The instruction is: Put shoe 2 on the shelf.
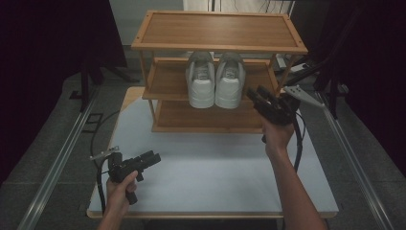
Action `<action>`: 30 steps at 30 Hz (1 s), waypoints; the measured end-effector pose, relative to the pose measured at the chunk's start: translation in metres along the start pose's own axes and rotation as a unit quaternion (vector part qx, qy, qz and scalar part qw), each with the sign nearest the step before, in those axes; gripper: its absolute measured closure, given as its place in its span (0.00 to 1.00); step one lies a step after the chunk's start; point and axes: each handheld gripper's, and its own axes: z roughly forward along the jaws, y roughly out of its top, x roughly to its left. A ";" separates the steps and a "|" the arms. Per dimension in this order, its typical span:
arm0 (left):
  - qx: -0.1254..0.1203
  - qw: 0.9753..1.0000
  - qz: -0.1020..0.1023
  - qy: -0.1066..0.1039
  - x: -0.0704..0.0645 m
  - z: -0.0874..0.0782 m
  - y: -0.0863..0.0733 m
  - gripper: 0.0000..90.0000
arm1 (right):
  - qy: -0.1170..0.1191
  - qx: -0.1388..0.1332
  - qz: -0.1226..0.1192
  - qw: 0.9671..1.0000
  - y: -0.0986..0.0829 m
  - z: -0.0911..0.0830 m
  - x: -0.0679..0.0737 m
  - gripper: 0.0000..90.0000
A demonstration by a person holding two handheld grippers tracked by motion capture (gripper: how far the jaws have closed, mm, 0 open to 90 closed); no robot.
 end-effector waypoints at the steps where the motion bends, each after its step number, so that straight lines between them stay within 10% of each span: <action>1: 0.000 1.000 0.001 -0.001 -0.001 0.000 0.000 0.36 | 0.004 0.000 0.000 1.000 -0.003 -0.007 -0.001 0.58; 15: 0.001 1.000 0.006 -0.002 -0.007 0.000 0.000 0.36 | 0.034 0.030 -0.030 0.999 -0.064 -0.084 -0.021 0.55; 30: 0.002 1.000 0.011 -0.005 -0.010 -0.001 0.001 0.36 | 0.013 0.080 -0.077 0.994 -0.112 -0.108 -0.027 0.53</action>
